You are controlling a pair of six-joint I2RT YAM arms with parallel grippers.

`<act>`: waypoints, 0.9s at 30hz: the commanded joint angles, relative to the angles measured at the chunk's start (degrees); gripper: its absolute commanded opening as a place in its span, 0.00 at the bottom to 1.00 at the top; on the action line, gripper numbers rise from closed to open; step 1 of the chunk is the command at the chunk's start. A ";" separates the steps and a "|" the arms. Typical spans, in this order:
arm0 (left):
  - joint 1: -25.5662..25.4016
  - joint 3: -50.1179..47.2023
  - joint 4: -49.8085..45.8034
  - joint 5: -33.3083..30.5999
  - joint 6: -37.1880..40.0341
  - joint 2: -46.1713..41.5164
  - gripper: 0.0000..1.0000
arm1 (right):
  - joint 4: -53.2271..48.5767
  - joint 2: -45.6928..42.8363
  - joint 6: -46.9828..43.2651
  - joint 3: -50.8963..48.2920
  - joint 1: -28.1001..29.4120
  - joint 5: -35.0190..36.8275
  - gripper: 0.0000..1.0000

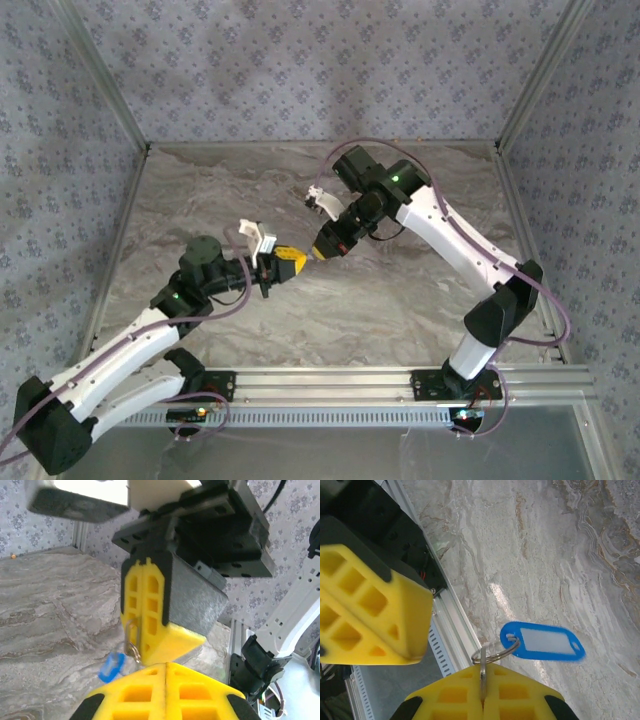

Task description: Remove the keys from the keyring

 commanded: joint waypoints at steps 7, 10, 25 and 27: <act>-0.42 -1.46 -0.10 -3.02 0.07 -2.80 0.20 | -1.60 -1.00 -0.15 2.93 0.29 0.35 0.00; -0.41 0.48 -0.85 -1.27 0.45 -1.95 0.27 | -1.35 -1.03 -0.19 2.74 0.52 0.27 0.00; 2.30 4.93 3.88 8.33 -4.29 5.54 0.35 | -1.66 -1.48 -0.85 2.91 1.28 -0.40 0.00; 2.45 5.09 4.54 8.70 -4.71 5.94 0.35 | -1.66 -1.63 -0.85 2.82 1.38 -0.49 0.00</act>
